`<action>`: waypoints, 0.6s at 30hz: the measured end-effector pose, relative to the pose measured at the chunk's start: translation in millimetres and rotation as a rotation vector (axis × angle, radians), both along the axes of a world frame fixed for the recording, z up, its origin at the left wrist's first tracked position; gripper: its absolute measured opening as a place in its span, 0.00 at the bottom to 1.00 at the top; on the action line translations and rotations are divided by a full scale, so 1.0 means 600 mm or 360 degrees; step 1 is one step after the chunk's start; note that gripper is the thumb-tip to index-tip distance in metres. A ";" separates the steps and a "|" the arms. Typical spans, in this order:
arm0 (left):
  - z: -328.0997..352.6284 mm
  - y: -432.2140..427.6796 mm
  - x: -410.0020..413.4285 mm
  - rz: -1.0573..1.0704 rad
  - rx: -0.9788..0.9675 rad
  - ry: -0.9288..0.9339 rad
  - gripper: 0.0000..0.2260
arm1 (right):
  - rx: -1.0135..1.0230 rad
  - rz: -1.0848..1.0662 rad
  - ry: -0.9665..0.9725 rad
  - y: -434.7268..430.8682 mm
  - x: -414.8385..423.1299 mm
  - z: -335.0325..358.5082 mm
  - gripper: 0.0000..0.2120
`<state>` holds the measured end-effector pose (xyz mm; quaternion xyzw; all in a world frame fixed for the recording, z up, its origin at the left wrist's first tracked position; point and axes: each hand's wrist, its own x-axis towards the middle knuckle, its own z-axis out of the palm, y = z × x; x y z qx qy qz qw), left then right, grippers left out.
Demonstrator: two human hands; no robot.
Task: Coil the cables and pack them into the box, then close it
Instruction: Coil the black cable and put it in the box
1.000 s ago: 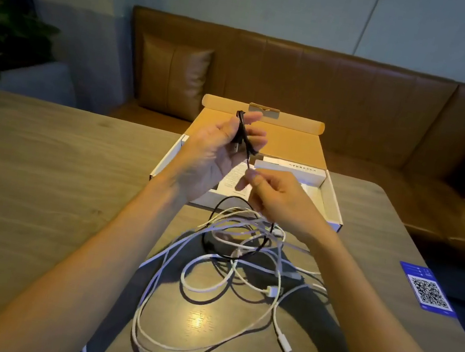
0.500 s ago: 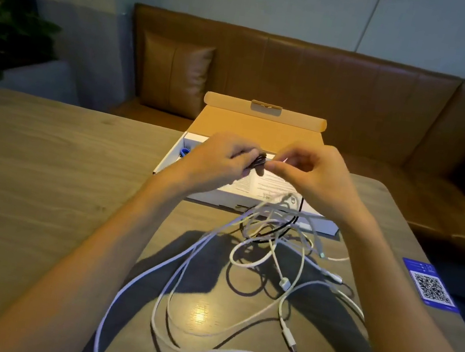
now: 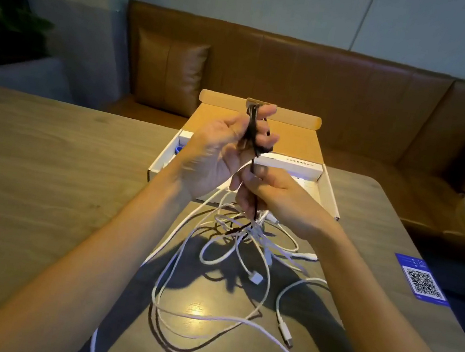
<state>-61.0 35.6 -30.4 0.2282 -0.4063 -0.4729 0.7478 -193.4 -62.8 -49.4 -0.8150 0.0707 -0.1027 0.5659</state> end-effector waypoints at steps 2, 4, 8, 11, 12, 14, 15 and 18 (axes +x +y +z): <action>-0.003 -0.004 -0.007 0.0456 0.0133 -0.0386 0.13 | -0.0087 -0.0047 0.0129 -0.003 -0.005 0.011 0.12; -0.009 -0.007 -0.004 0.1002 0.0225 -0.1085 0.13 | -0.0149 -0.0051 0.0263 -0.009 -0.010 0.019 0.11; -0.032 -0.008 0.024 0.1290 0.0459 -0.2284 0.07 | -0.0117 -0.0300 0.0231 -0.013 -0.001 0.018 0.10; -0.025 0.004 0.027 0.1173 0.0627 -0.2422 0.07 | -0.0204 -0.0444 0.0060 -0.022 0.005 0.013 0.10; -0.020 0.007 0.026 0.1107 0.0655 -0.2364 0.11 | -0.0272 -0.0470 0.0001 -0.025 0.006 0.011 0.10; -0.009 0.012 0.024 0.0945 0.0790 -0.2267 0.15 | -0.0462 -0.0503 -0.0103 -0.029 0.005 0.006 0.09; -0.007 0.013 0.026 0.0865 0.0853 -0.2221 0.15 | -0.0530 -0.0501 -0.0144 -0.028 0.004 0.005 0.08; -0.002 0.018 0.036 0.0628 0.0939 -0.1825 0.17 | -0.0559 -0.0480 -0.0215 -0.021 0.005 0.009 0.08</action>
